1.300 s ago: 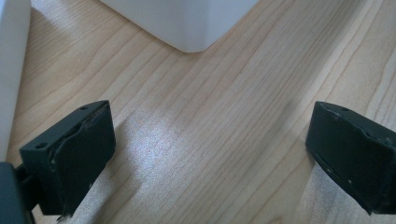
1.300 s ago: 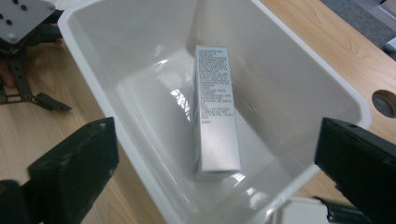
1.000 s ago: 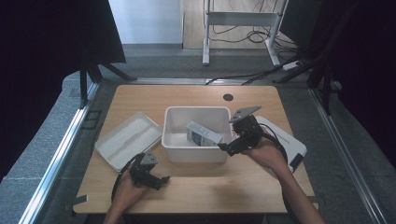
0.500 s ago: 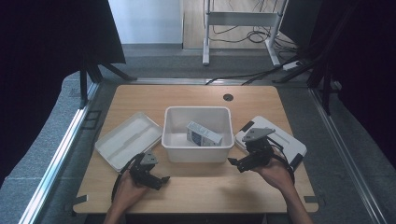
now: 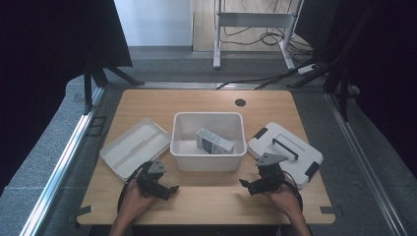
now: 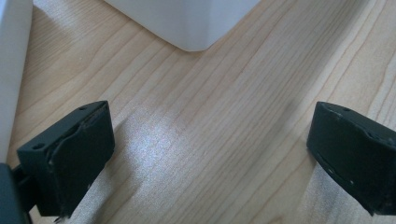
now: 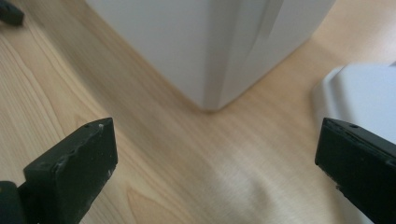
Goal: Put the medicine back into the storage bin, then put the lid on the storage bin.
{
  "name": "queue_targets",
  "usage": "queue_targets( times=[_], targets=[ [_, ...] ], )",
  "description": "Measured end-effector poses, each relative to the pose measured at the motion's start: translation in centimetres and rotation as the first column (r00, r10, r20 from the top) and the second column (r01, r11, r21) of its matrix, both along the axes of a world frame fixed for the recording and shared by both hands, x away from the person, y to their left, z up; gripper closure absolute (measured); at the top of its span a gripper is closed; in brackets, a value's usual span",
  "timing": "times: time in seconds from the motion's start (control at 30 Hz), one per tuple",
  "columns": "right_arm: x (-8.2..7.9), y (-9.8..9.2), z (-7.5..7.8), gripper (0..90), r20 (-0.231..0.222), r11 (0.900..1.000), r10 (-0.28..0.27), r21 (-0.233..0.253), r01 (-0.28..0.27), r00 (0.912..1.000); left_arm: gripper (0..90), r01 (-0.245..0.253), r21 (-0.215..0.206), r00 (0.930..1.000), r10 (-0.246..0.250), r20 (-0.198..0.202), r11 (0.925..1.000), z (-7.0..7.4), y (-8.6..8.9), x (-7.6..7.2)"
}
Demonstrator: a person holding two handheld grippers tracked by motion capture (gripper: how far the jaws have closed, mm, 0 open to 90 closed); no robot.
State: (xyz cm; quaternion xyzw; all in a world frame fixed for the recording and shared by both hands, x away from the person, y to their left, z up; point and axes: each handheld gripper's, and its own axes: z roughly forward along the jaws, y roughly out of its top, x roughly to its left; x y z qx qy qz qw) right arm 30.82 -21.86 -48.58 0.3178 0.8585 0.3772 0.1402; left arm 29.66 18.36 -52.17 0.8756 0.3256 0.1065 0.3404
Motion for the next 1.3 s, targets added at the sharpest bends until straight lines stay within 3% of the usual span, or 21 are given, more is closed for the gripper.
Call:
queue_targets(
  times=[0.37,0.5,0.67,1.1,1.2,1.3],
  targets=[
    [-0.1,-0.1,-2.9,0.0,-0.046,1.0,0.002,-0.005,-0.002,0.999,0.0,0.011,0.02,0.9999,-0.011,0.001,0.9997,0.2,0.1,0.3],
    [-0.2,0.2,-3.4,0.0,-0.047,0.999,0.003,-0.044,-0.005,0.9989,0.0,-0.002,0.006,1.0,0.002,0.01,1.0,1.2,0.7,0.7],
    [-0.2,0.2,-3.4,0.0,-0.048,0.999,0.005,-0.043,-0.007,0.9988,0.0,-0.008,0.02,0.9998,0.008,0.016,0.9998,2.4,1.3,1.5],
    [-0.2,0.1,-3.4,0.0,-0.043,0.999,-0.004,-0.042,0.002,0.9991,0.0,-0.103,-0.022,0.9947,0.103,-0.003,0.9945,6.4,6.7,4.9],
    [-0.2,0.1,-3.4,0.1,-0.043,0.999,-0.005,-0.041,0.003,0.999,0.1,-0.116,-0.007,0.9933,0.116,0.008,0.9933,7.0,7.8,5.8],
    [-0.2,0.1,-3.4,0.4,-0.045,0.999,-0.006,-0.04,0.004,0.999,6.6,-0.125,0.023,0.992,0.125,0.02,0.9919,7.4,8.8,6.7]
  ],
)
